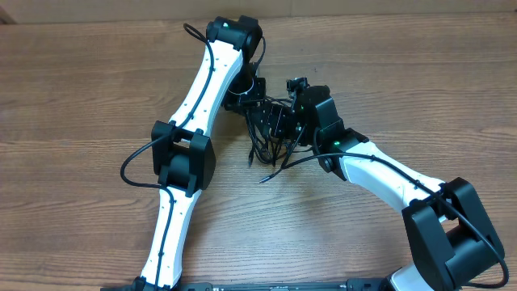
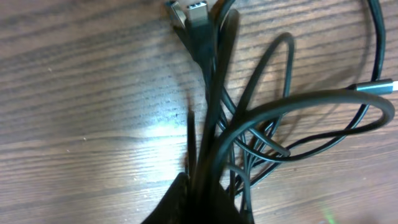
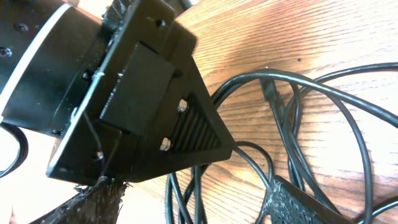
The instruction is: Untangle cables
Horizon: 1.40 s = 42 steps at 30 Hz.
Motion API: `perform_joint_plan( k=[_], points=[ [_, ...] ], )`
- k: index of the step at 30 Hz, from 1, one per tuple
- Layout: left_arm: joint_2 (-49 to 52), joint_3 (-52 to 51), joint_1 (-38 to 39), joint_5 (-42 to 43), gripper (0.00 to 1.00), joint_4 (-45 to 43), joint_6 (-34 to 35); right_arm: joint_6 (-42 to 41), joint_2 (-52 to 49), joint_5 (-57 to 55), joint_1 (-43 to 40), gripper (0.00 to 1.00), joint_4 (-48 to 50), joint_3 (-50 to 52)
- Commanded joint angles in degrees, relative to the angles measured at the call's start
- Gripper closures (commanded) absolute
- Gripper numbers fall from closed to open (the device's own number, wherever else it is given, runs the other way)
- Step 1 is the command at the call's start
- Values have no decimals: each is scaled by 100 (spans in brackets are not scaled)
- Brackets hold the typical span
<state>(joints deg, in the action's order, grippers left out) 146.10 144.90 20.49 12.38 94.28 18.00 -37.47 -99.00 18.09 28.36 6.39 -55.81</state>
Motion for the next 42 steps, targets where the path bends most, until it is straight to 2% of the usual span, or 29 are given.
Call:
perform_joint_plan(
  k=[1, 2, 3, 7, 12, 16, 22, 26, 28, 29, 30, 31, 38, 42],
  points=[
    [-330, 120, -111, -101, 53, -28, -85, 48, -4, -155, -74, 27, 31, -44],
    [-330, 120, -142, -101, 4, -28, -85, 55, -4, -155, -74, 26, 28, -44],
    [-330, 120, -173, -109, 0, -28, -90, 109, -4, -155, -74, 27, 31, -44],
    [-330, 120, -284, -118, 9, -7, -173, 195, -4, -155, -74, 27, 28, -44],
    [-343, 120, -437, 9, 8, 66, 28, 197, -4, -157, -74, 27, 28, -44],
    [-422, 120, -527, 118, 0, 83, 247, 249, -4, -157, -74, 27, 28, -44],
    [-756, 120, -560, 120, 0, 2, 577, 328, -4, -157, -74, 27, -15, -44],
    [-1001, 120, -557, 243, 2, 46, 1150, 328, -4, -225, -76, 27, -31, -44],
    [-1049, 120, -557, 424, 11, 153, 1515, 326, -4, -348, -83, 27, -33, -44],
    [-1049, 120, -557, 562, 12, 219, 1720, 323, -4, -402, -96, 27, -46, -44],
    [-1047, 118, -557, 699, 9, 256, 1858, 321, -4, -442, -120, 27, -70, -44],
    [-1047, 105, -560, 905, 1, 254, 1888, 321, -4, -494, -168, 27, -122, -44],
    [-1047, 96, -542, 1412, 0, 254, 2181, 310, -2, -546, -841, 34, -505, -44],
    [-1047, 96, -413, 1338, 1, 254, 2487, 468, -2, -142, -1283, 34, -527, -44]
  ],
)
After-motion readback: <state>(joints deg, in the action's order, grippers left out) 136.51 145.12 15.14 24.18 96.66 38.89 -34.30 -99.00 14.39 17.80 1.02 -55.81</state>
